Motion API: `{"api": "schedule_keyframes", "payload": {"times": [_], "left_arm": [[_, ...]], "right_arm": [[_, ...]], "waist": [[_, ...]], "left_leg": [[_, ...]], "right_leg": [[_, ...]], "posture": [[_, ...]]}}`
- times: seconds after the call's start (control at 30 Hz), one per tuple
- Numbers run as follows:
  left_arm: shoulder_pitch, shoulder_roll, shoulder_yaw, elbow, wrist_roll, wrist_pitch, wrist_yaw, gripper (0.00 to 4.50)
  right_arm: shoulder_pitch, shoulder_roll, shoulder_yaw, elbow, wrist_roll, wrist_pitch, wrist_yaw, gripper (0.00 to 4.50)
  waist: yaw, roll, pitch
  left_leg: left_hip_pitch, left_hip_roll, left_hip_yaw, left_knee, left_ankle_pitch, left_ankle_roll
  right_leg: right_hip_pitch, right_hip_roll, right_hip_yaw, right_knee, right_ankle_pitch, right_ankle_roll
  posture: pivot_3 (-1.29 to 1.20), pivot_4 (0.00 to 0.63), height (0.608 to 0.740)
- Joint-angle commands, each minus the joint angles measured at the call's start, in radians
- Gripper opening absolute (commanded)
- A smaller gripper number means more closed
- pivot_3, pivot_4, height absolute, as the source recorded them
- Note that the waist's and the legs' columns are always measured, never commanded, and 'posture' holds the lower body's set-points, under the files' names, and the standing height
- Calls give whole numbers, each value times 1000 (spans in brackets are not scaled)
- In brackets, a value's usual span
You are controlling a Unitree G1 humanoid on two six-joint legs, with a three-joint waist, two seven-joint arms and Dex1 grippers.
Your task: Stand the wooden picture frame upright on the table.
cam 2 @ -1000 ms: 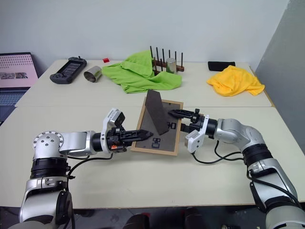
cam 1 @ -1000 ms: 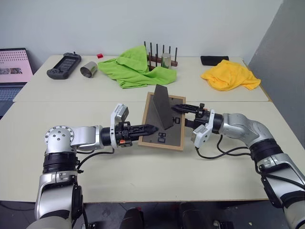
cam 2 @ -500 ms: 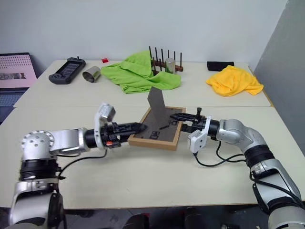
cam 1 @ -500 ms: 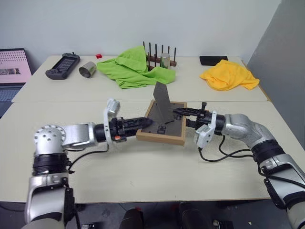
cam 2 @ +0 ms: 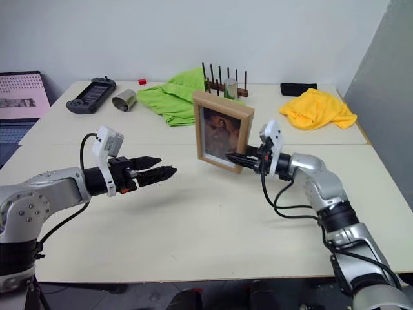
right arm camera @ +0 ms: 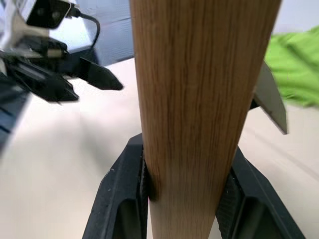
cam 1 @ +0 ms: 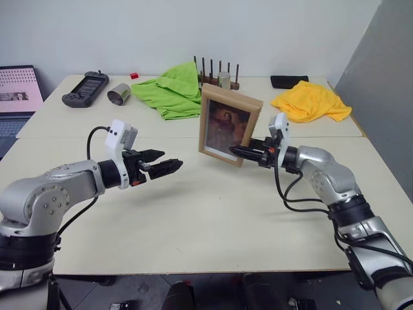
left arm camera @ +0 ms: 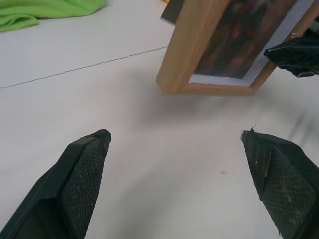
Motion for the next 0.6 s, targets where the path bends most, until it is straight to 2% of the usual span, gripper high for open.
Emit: {"api": "schedule_keyframes", "payload": {"times": [0.03, 0.23, 0.37, 0.43, 0.5, 0.6], "left_arm": [[28, -20, 49, -57, 43, -67, 1, 4500], [87, -32, 47, -64, 96, -98, -19, 4500], [78, -53, 47, -51, 104, -96, -18, 4500], [58, -69, 45, -25, 110, -94, -12, 4500], [45, -80, 33, -13, 125, -95, -10, 4500], [27, -96, 20, -6, 134, -82, -1, 4500]], "right_arm": [[-46, 47, -36, 111, -22, 47, 73, 1307], [-36, 106, -44, 300, -146, -60, 113, 1307], [-18, 132, -80, 323, -169, -66, 123, 1307], [-9, 143, -98, 316, -170, -52, 114, 2008], [11, 144, -111, 286, -172, -34, 112, 2302], [49, 130, -121, 219, -180, -16, 108, 3023]], "waist": [[1, 0, 0], [3, 0, 0], [3, 0, 0], [3, 0, 0], [2, 0, 0], [4, 0, 0]], "left_leg": [[0, 0, 0, 0, 0, 0], [-2, 0, 0, 0, 0, 0], [-1, 0, 0, -1, 0, 0], [-1, 0, 0, -1, 0, 0], [-1, 0, 0, 0, 0, 0], [-1, 0, 0, -1, 0, 0]], "right_leg": [[0, 0, 0, -1, 0, 0], [0, 0, 0, -3, 0, 0], [0, 0, 0, -3, 0, 0], [0, 0, 0, -2, 0, 0], [0, 0, 0, -2, 0, 0], [0, 0, 0, -2, 0, 0]], "posture": [[0, 150, 740], [0, 150, 740], [0, 150, 740], [0, 150, 740], [0, 150, 740], [0, 150, 740]]}}
